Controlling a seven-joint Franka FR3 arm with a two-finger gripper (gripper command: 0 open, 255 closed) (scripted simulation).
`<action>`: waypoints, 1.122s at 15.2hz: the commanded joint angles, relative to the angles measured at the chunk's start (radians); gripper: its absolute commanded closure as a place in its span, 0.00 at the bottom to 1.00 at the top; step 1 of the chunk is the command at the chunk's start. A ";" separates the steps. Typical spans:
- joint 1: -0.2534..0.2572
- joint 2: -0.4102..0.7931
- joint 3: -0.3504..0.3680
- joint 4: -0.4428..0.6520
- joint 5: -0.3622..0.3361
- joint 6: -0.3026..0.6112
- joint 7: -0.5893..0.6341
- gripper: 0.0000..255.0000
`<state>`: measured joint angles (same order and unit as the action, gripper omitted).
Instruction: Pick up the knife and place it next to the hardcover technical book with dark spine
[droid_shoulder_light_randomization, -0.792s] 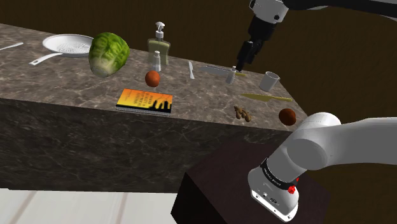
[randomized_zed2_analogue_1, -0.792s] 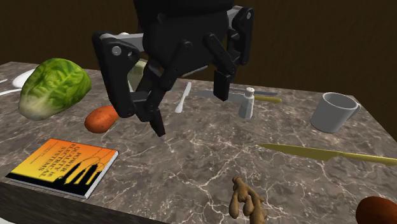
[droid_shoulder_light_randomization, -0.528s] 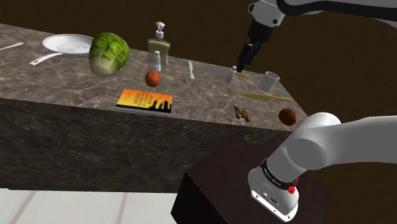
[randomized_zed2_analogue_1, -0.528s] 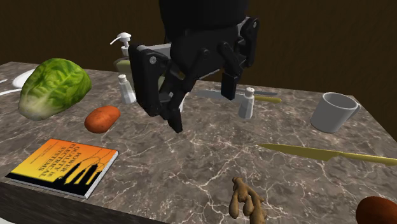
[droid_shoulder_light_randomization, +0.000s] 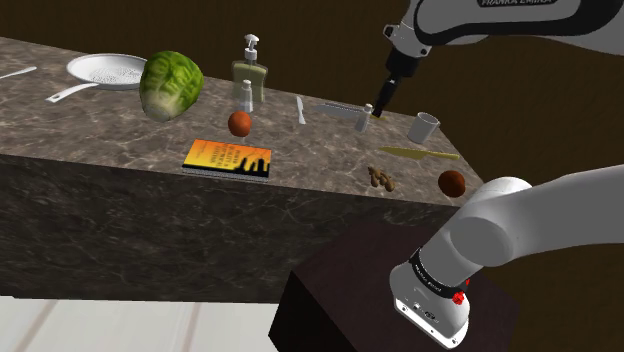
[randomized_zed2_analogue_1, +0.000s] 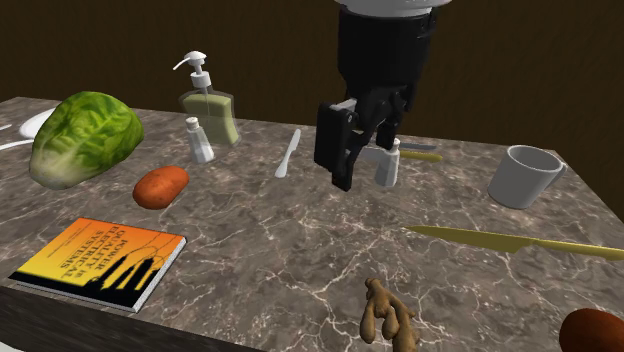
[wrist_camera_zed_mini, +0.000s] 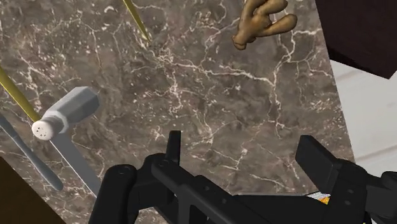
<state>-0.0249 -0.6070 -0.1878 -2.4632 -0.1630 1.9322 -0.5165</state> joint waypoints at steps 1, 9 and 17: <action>0.002 0.063 -0.043 0.017 -0.016 0.054 -0.074 0.00; 0.028 0.342 -0.200 0.146 0.004 0.228 -0.371 0.00; 0.028 0.678 -0.285 0.373 0.177 0.329 -0.715 0.00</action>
<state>0.0059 0.0285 -0.4675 -2.1238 -0.0129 2.2556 -1.1840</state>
